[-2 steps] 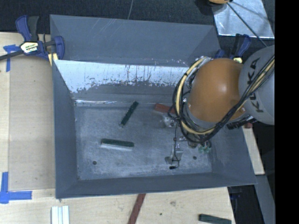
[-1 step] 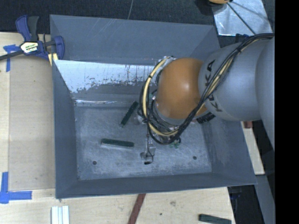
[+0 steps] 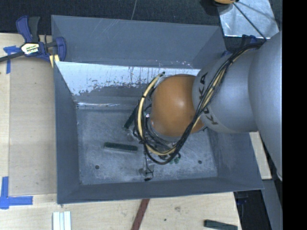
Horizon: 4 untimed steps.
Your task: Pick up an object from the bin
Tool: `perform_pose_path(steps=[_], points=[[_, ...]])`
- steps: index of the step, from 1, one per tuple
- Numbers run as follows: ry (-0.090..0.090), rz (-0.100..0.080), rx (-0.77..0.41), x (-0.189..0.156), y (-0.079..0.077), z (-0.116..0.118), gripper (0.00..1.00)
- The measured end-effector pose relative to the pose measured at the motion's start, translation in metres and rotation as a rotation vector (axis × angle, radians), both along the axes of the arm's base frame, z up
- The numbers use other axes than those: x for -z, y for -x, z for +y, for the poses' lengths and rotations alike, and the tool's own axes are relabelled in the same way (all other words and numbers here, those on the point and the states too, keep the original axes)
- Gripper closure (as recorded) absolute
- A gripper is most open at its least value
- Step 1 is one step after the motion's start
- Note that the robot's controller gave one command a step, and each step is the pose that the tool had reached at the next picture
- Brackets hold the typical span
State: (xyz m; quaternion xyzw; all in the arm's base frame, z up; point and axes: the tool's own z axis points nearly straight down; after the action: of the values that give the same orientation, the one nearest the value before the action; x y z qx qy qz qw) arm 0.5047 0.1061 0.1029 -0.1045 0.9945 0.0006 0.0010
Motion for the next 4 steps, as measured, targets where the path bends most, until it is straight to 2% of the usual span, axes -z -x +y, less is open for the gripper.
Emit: perform_pose_path(steps=[1, 2, 3, 4], points=[[0.0, -0.002, 0.134, 0.028, -0.022, 0.061, 1.0], [0.0, -0.002, 0.134, 0.028, -0.022, 0.061, 1.0], [0.001, -0.001, 0.135, -0.084, -0.044, 0.033, 1.0], [0.001, -0.001, 0.135, -0.084, -0.044, 0.033, 1.0]])
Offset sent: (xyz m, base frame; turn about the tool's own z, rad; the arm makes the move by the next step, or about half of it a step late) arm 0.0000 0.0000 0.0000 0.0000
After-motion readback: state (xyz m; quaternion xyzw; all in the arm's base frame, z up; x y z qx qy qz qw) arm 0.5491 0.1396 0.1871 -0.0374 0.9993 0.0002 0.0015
